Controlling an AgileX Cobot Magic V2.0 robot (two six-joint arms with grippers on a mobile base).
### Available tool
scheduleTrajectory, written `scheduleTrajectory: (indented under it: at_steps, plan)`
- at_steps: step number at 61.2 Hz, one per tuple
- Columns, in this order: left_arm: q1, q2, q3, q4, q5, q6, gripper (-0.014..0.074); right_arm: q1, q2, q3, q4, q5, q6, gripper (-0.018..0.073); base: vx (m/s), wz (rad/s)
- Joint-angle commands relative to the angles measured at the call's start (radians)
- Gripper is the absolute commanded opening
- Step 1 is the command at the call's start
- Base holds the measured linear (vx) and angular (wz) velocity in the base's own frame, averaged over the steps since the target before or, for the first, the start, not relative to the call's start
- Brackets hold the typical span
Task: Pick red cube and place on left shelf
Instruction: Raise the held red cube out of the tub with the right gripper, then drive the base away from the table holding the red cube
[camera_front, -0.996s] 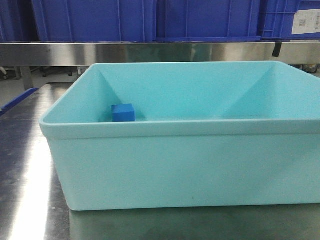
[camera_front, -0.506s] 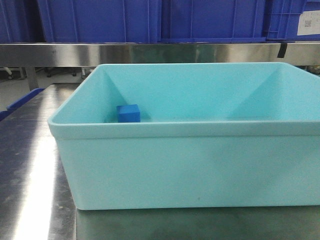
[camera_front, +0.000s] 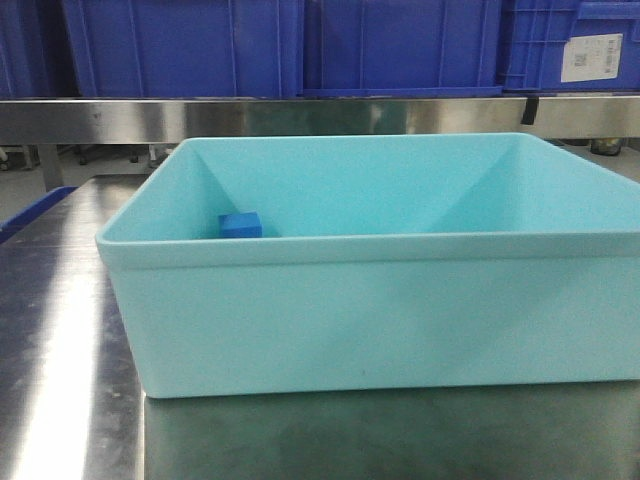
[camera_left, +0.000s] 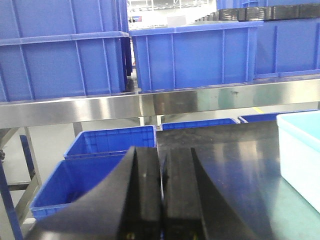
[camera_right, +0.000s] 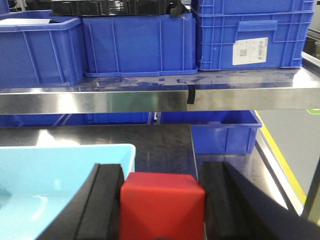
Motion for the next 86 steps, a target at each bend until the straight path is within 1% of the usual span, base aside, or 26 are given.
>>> scheduleTrajectory:
  at_steps: [1,28,86]
  plan:
    - [-0.004,0.007,0.022,-0.006,-0.083,0.001,0.0106,-0.005,0.003,-0.029,-0.013,-0.095,-0.002,0.0059,-0.04,-0.26]
    - [-0.004,0.007,0.022,-0.006,-0.083,0.001,0.0106,-0.005,0.003,-0.029,-0.013,-0.095,-0.002,0.0059,-0.1,0.11]
    - [-0.004,0.007,0.022,-0.006,-0.083,0.001,0.0106,-0.005,0.003,-0.029,-0.013,-0.095,-0.002,0.0059,-0.2,0.29]
